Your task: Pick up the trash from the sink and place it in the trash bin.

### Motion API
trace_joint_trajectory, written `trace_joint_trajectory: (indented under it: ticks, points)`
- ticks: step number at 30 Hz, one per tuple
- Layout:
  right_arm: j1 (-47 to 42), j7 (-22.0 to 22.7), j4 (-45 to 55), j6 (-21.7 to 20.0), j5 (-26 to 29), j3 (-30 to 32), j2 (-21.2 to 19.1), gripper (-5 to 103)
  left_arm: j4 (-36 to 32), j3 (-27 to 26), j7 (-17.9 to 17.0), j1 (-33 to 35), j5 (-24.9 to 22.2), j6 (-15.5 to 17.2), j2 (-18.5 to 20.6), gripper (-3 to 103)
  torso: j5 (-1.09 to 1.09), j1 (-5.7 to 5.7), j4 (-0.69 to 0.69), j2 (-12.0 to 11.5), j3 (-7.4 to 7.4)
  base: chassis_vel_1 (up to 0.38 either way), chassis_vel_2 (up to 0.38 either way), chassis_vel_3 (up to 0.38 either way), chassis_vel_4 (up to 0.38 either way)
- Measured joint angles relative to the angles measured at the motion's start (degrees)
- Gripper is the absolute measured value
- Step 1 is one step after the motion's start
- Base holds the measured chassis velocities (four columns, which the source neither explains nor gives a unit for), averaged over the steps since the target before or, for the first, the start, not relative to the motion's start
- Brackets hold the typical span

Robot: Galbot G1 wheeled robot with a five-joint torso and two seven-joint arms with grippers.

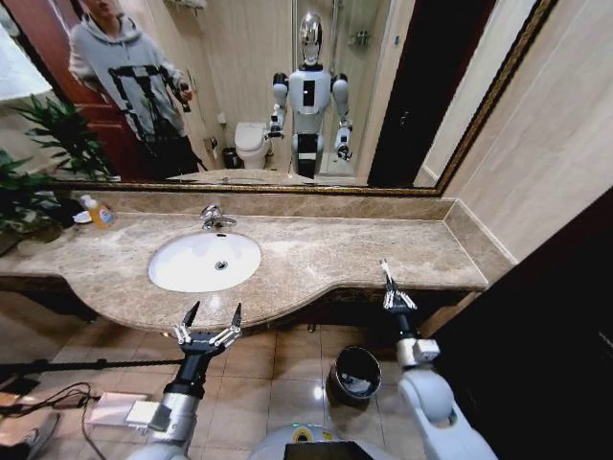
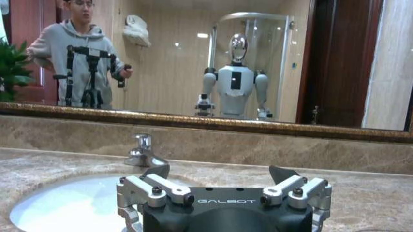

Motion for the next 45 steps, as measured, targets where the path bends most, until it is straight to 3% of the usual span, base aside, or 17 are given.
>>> trace_joint_trajectory:
  ticks: [6, 9, 22, 28, 30, 37, 45]
  points:
    - [-5.4, 0.3, -1.3, 4.2, -2.0, 0.4, 2.2, 2, 0.0, 0.0, 0.0, 0.0, 0.0, 0.0, 0.0, 100, 0.00, -0.01, 0.00, 0.0, 0.00, 0.000, 0.000, 0.000, 0.000]
    - [-8.8, 2.4, -4.6, 8.8, -3.5, 0.2, 1.8, 2, 0.0, 0.0, 0.0, 0.0, 0.0, 0.0, 0.0, 100, 0.00, -0.01, 0.00, 0.0, 0.00, 0.000, 0.000, 0.000, 0.000]
    - [-8.5, 5.2, -19.6, 13.1, -4.0, -1.7, 2.5, 2, 0.0, 0.0, 0.0, 0.0, 0.0, 0.0, 0.0, 100, 0.01, 0.00, 0.00, 0.0, 0.00, 0.000, 0.000, 0.000, 0.000]
    - [-6.0, 3.4, -25.4, 10.4, -0.9, -2.0, 2.3, 2, 0.0, 0.0, 0.0, 0.0, 0.0, 0.0, 0.0, 100, 0.01, -0.01, 0.00, 0.0, 0.00, 0.000, 0.000, 0.000, 0.000]
    - [-3.9, 1.1, -28.5, 7.7, 1.3, -2.1, 2.1, 2, 0.0, 0.0, 0.0, 0.0, 0.0, 0.0, 0.0, 100, 0.01, 0.00, 0.00, 0.0, 0.00, 0.000, 0.000, 0.000, 0.000]
    - [1.7, -5.1, -37.2, 1.3, 1.6, -2.0, 1.9, 2, 0.0, 0.0, 0.0, 0.0, 0.0, 0.0, 0.0, 100, 0.02, 0.00, 0.00, 0.0, 0.00, 0.000, 0.000, 0.000, 0.000]
    - [7.4, -8.7, -45.9, -4.0, 2.7, -2.5, 2.0, 2, 0.0, 0.0, 0.0, 0.0, 0.0, 0.0, 0.0, 100, 0.01, 0.00, 0.00, 0.0, 0.01, 0.000, 0.000, 0.000, 0.000]
